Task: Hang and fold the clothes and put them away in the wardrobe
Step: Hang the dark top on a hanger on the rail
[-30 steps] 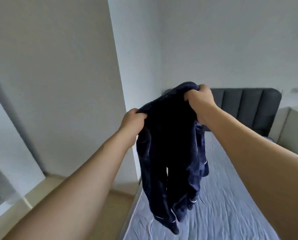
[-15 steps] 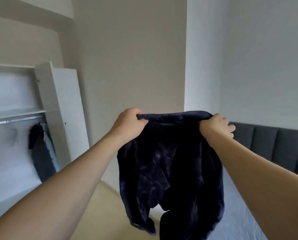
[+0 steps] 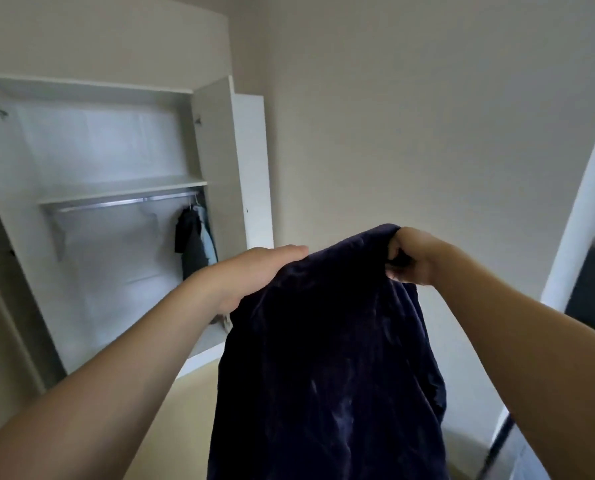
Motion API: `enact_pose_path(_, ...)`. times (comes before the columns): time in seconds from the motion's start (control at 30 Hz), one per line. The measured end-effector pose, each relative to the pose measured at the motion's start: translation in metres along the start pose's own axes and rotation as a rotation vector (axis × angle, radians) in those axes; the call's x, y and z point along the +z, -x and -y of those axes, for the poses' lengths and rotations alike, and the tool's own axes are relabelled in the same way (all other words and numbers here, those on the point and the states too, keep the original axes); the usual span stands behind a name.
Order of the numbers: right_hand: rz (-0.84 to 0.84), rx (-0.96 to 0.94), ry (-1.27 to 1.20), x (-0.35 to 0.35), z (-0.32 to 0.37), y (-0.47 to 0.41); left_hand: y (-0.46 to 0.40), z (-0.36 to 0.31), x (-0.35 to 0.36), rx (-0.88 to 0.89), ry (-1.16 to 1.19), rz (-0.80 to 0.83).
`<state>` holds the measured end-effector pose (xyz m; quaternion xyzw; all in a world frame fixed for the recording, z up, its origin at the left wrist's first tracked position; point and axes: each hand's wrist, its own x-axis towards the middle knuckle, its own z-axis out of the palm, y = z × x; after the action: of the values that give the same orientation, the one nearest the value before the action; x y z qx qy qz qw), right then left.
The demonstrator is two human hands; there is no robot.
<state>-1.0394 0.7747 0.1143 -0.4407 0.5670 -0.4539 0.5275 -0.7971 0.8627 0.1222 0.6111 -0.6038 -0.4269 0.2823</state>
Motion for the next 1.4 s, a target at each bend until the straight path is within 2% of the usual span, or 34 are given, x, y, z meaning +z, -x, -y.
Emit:
enact_pose_path(0.13,0.19,-0.037,-0.27,0.094,0.007,-0.039,-0.018,0.046,-0.061,-0.107,0.045,-0.01)
enact_pose_path(0.2,0.26,-0.031,-0.302,0.129,0.011,-0.064,-0.03,0.062,-0.085,-0.144,0.036,-0.009)
enact_pose_path(0.3,0.223,-0.037,-0.209,0.183,0.017,-0.108,-0.058,0.085,-0.121,-0.16,0.013,-0.025)
enact_pose_path(0.47,0.215,-0.178,0.242,0.274,0.019,-0.193,-0.127,0.129,-0.18,-0.213,-0.015,-0.024)
enact_pose_path(0.57,0.112,-0.284,0.312,0.323,0.019,-0.247,-0.17,0.161,-0.21,-0.263,-0.123,0.003)
enact_pose_path(0.7,-0.04,-0.386,0.277,0.386,0.036,-0.319,-0.229,0.185,-0.256,-0.347,-0.11,0.091)
enact_pose_path(0.83,0.002,-0.356,0.208,0.457,0.054,-0.38,-0.288,0.204,-0.306,-0.392,-0.163,0.124)
enact_pose_path(1.03,0.231,-0.299,0.306,0.568,0.07,-0.461,-0.382,0.251,-0.4,-0.424,-0.223,0.197)
enact_pose_path(1.13,0.306,-0.295,0.348,0.617,0.069,-0.507,-0.436,0.286,-0.455,-0.435,-0.148,0.105)
enact_pose_path(1.27,0.378,-0.279,0.443,0.678,0.08,-0.566,-0.516,0.331,-0.541,-0.427,-0.062,-0.134)
enact_pose_path(1.4,0.448,-0.206,0.437,0.734,0.1,-0.625,-0.596,0.356,-0.619,-0.418,0.012,-0.344)
